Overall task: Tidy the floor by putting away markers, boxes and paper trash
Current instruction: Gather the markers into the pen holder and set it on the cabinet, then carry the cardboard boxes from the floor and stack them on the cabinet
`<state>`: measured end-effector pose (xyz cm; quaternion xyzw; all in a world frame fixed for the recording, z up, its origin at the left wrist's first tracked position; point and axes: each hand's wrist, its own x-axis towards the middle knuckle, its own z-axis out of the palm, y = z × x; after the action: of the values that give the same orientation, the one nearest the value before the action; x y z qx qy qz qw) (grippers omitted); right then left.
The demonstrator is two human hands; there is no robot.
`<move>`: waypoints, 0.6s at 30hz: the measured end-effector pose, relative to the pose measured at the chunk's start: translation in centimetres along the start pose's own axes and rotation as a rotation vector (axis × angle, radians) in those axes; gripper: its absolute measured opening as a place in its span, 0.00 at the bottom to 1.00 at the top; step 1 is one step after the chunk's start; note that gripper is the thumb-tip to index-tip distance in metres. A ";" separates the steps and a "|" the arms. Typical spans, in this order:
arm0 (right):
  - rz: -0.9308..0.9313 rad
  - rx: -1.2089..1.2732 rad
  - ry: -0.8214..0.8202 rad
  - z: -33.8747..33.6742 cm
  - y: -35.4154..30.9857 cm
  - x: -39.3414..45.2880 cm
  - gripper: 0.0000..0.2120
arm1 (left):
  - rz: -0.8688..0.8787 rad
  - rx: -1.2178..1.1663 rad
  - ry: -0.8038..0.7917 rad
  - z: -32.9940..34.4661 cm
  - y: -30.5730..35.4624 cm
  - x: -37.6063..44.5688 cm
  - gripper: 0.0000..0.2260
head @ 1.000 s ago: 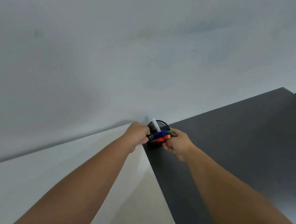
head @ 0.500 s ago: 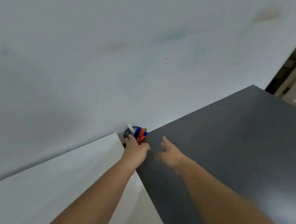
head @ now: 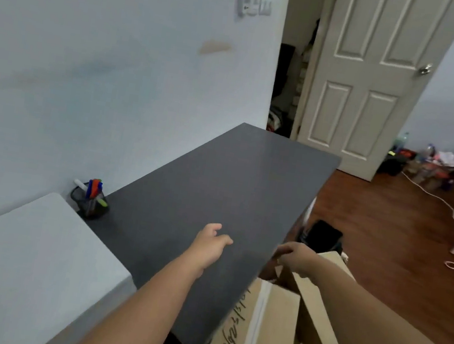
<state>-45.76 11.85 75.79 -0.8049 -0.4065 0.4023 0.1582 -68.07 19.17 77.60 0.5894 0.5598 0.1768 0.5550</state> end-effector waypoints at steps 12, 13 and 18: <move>0.313 0.016 0.007 -5.0 24.9 -10.6 0.20 | -0.137 0.364 -0.223 21.1 -6.9 -7.4 0.30; 0.314 0.038 -0.001 -4.3 25.7 -10.1 0.20 | -0.174 0.384 -0.212 21.2 -7.8 -7.1 0.29; 0.324 0.114 -0.007 -0.8 28.8 -6.8 0.25 | -0.293 0.393 -0.171 22.8 -11.5 -4.4 0.28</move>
<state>-32.34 -11.24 63.06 -0.8483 -0.2482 0.4478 0.1353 -55.83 2.20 62.23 0.6115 0.6137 -0.0682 0.4947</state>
